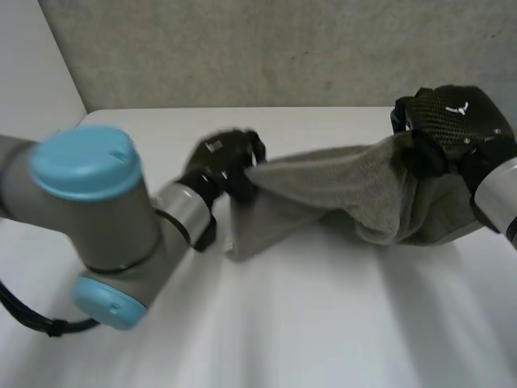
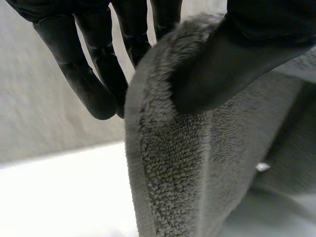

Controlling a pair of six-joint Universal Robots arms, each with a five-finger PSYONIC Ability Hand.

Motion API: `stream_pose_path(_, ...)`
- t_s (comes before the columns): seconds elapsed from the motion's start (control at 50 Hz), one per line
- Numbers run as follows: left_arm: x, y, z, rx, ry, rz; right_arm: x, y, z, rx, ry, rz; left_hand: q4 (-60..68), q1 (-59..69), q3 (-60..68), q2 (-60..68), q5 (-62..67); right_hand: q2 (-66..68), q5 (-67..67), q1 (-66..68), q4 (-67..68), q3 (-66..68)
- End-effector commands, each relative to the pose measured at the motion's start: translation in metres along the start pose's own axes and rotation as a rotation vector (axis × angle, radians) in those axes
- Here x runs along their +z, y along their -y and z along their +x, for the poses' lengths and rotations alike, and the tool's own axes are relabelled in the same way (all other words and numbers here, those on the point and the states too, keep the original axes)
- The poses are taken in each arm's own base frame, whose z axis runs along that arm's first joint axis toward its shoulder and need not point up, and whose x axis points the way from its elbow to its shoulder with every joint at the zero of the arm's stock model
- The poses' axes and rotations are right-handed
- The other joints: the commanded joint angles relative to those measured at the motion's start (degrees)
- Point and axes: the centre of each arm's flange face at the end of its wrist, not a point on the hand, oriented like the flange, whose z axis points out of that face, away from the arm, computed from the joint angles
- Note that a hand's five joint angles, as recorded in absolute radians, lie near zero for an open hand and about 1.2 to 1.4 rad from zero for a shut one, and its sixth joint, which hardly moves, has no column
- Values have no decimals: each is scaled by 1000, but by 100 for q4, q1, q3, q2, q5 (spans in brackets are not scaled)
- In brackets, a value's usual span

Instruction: Fold the towel.

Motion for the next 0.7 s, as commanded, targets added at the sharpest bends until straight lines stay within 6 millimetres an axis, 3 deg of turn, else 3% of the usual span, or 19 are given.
stream_pose_path(0.02,-15,46,6,155,-4,118,1,20,-6,-127,99,-100,-668,-176,-782,-557,-1386,641,524,481,334,388)
stream_pose_path(0.06,-26,62,11,257,-5,162,-1,23,-14,-151,169,-196,-668,-176,-782,-557,-1386,641,524,481,334,388)
stream_pose_path(0.1,-29,64,11,305,0,164,-2,21,-16,-162,202,-244,-668,-176,-782,-557,-1386,641,524,481,334,388)
stream_pose_path(0.18,-32,51,9,380,6,121,8,-1,-24,-204,276,-353,-668,-176,-782,-557,-1386,641,524,481,334,388)
stream_pose_path(0.22,-32,34,3,439,14,64,14,-9,-26,-217,289,-369,-668,-176,-782,-557,-1386,641,524,481,334,388)
stream_pose_path(0.24,-32,34,3,439,14,64,14,-10,-26,-217,289,-370,-668,-176,-782,-557,-1386,641,524,481,334,388)
stream_pose_path(0.32,-13,0,-10,508,29,-27,44,-19,-26,-245,263,-299,-668,-176,-782,-557,-1386,641,524,481,334,388)
stream_pose_path(0.34,-13,0,-10,508,29,-27,57,-16,-27,-260,239,-231,-668,-176,-782,-557,-1386,641,524,481,334,388)
stream_pose_path(0.4,4,6,-18,544,54,0,71,-9,-30,-282,215,-139,-668,-176,-782,-557,-1386,641,524,481,334,388)
stream_pose_path(0.44,19,37,-14,560,66,109,93,18,-35,-325,136,104,-668,-176,-782,-557,-1386,641,524,481,334,388)
stream_pose_path(0.46,19,37,-14,560,66,110,93,18,-35,-325,136,106,-668,-176,-782,-557,-1386,641,524,481,334,388)
stream_pose_path(0.5,29,85,-9,563,105,279,105,50,-34,-344,23,368,-668,-176,-782,-557,-1386,641,524,481,334,388)
stream_pose_path(0.52,29,85,-9,563,105,280,105,50,-34,-344,23,369,-668,-176,-782,-557,-1386,641,524,481,334,388)
stream_pose_path(0.54,31,112,-8,560,140,375,100,73,-31,-339,-31,496,-668,-176,-782,-557,-1386,641,524,481,334,388)
stream_pose_path(0.56,31,112,-8,560,140,376,100,73,-31,-339,-31,497,-668,-176,-782,-557,-1386,641,524,481,334,388)
stream_pose_path(0.6,30,155,-9,547,223,538,85,105,-20,-295,-94,634,-668,-176,-782,-557,-1386,641,524,481,334,388)
stream_pose_path(0.62,30,155,-9,546,224,539,85,105,-20,-294,-94,635,-668,-176,-782,-557,-1386,641,524,481,334,388)
stream_pose_path(0.64,28,169,-8,535,256,591,80,110,-16,-275,-103,634,-668,-176,-782,-557,-1386,641,524,481,334,388)
stream_pose_path(0.7,20,182,-7,528,284,631,78,96,-20,-244,-55,545,-668,-176,-782,-557,-1386,641,524,481,334,388)
